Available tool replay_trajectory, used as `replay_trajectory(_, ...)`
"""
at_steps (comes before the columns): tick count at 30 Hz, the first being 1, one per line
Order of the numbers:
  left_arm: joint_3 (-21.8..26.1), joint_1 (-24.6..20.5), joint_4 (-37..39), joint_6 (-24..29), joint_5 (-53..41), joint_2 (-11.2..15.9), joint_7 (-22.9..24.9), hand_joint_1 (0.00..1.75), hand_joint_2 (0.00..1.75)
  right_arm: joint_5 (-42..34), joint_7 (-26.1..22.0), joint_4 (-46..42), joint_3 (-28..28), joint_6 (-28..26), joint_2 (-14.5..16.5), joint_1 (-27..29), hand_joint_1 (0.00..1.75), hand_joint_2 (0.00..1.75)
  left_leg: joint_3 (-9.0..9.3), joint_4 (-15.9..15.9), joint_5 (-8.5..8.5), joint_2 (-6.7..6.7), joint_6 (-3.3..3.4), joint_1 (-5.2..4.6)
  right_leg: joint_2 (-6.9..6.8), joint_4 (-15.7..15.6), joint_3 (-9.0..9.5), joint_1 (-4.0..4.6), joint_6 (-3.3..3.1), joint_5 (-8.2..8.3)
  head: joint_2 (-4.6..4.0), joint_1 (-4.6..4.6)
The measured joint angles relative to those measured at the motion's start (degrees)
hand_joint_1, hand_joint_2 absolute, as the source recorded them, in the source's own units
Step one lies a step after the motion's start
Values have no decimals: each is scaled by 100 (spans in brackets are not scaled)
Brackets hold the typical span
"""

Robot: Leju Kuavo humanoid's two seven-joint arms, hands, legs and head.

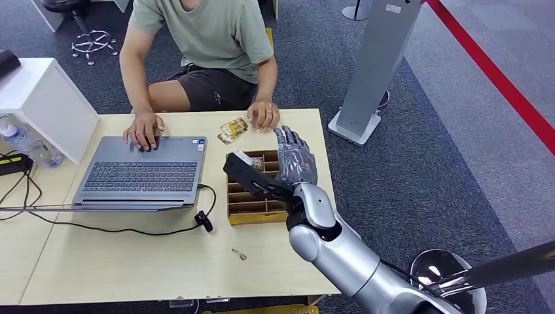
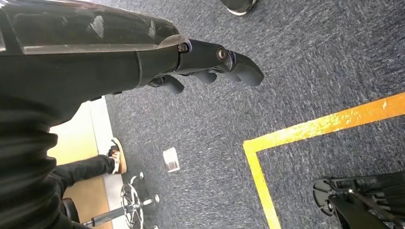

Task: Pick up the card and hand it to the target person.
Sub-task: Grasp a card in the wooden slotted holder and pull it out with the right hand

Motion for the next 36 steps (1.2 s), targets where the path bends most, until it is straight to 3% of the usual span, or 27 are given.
replay_trajectory(10,1,3,0,5,46,-18,34,0,175,376,104,843,280,68,549,-342,23,175,1,0,0,0,0,0,0,0,0,0,0,0,0,0)
replay_trajectory(16,2,3,0,23,87,-25,76,0,175,389,121,1188,381,115,770,-356,49,175,0,0,0,0,0,0,0,-1,-2,0,0,0,0,0)
replay_trajectory(36,4,9,0,64,155,-25,80,0,175,317,145,1789,511,57,974,-362,88,175,1,1,0,0,0,0,0,-1,-2,0,0,0,0,-1)
